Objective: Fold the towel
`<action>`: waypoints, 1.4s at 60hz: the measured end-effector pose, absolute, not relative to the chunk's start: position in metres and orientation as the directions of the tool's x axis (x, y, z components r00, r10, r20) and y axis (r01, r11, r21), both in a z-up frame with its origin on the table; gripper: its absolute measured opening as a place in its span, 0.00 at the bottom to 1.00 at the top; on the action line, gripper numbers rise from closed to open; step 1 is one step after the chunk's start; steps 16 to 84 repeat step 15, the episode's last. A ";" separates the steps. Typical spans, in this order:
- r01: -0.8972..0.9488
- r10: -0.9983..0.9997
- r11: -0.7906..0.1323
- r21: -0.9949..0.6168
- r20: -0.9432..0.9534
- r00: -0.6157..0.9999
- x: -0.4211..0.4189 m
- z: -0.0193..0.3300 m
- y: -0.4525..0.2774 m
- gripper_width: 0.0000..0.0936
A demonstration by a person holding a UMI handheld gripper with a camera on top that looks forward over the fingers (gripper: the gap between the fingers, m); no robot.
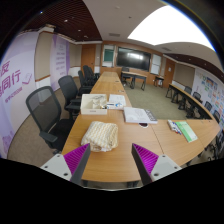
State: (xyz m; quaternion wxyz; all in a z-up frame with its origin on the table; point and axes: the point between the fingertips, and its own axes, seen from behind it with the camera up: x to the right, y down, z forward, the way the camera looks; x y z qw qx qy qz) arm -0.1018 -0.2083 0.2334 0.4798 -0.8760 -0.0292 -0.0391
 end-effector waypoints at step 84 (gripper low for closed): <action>0.115 0.025 -0.539 -0.834 0.121 0.992 -0.107 0.255 -0.282 0.91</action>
